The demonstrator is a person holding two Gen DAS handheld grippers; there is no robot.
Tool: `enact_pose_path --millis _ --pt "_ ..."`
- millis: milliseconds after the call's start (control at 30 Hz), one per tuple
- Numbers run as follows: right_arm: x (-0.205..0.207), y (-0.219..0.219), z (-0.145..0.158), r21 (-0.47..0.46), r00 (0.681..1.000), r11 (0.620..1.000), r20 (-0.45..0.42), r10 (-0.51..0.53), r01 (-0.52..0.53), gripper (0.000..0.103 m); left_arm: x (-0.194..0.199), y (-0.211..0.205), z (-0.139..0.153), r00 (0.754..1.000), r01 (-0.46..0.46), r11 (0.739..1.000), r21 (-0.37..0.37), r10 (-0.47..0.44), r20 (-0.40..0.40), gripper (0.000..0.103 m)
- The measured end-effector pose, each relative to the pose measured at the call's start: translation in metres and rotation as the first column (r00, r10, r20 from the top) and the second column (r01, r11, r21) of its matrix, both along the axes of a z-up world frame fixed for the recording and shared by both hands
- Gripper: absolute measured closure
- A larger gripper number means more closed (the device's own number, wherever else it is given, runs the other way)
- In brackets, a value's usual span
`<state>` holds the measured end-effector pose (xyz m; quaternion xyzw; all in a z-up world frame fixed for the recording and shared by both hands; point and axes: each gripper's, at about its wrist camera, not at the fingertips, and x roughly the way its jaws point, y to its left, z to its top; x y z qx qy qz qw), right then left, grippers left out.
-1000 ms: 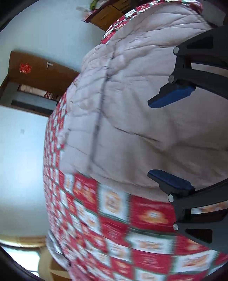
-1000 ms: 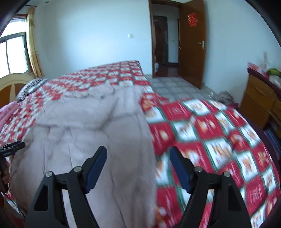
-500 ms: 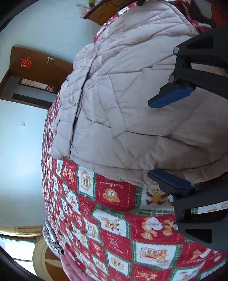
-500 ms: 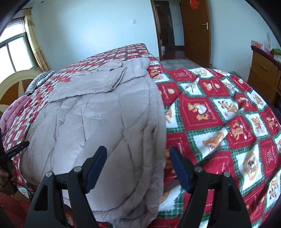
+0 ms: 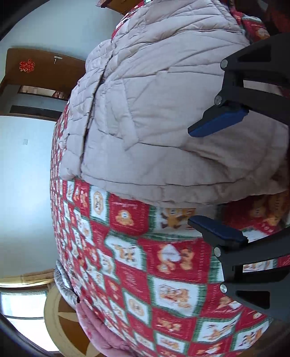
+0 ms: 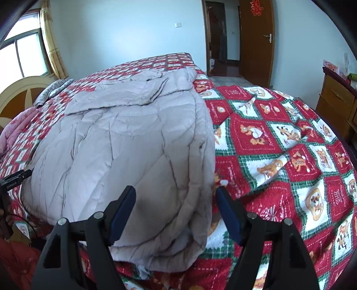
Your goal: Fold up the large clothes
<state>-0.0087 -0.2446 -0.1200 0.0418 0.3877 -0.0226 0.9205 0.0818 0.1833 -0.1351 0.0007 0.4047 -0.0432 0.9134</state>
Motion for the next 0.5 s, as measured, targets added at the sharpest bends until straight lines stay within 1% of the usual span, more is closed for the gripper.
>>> enact_pose_path --millis 100,167,300,367,433,500 --pt "-0.002 0.004 -0.004 -0.012 1.000 1.000 -0.015 0.015 -0.015 0.027 -0.005 -0.001 -0.003 1.000 -0.005 1.000 0.019 0.005 -0.001 0.030" --pt "-0.003 0.008 -0.006 -0.023 0.999 0.999 -0.024 0.023 -0.023 0.031 -0.005 -0.003 -0.001 1.000 0.001 1.000 0.013 -0.001 -0.001 0.030" --pt "-0.006 0.012 -0.007 -0.042 0.999 0.998 -0.032 0.037 -0.038 0.034 -0.008 -0.008 0.000 0.999 0.038 0.999 -0.015 -0.038 -0.001 0.030" --pt "-0.007 0.010 -0.009 -0.027 0.999 0.999 -0.038 0.037 -0.038 0.034 -0.009 -0.010 -0.002 0.998 0.057 0.998 -0.010 -0.057 -0.014 0.030" --pt "-0.008 0.007 -0.011 0.000 0.998 0.999 -0.049 0.037 -0.037 0.034 -0.013 -0.008 -0.001 0.997 0.077 0.997 -0.005 -0.077 -0.008 0.030" --pt "-0.010 0.004 -0.012 0.029 0.998 0.999 -0.057 0.041 -0.039 0.034 -0.016 0.002 0.003 0.996 0.088 0.995 -0.038 -0.088 0.002 0.030"
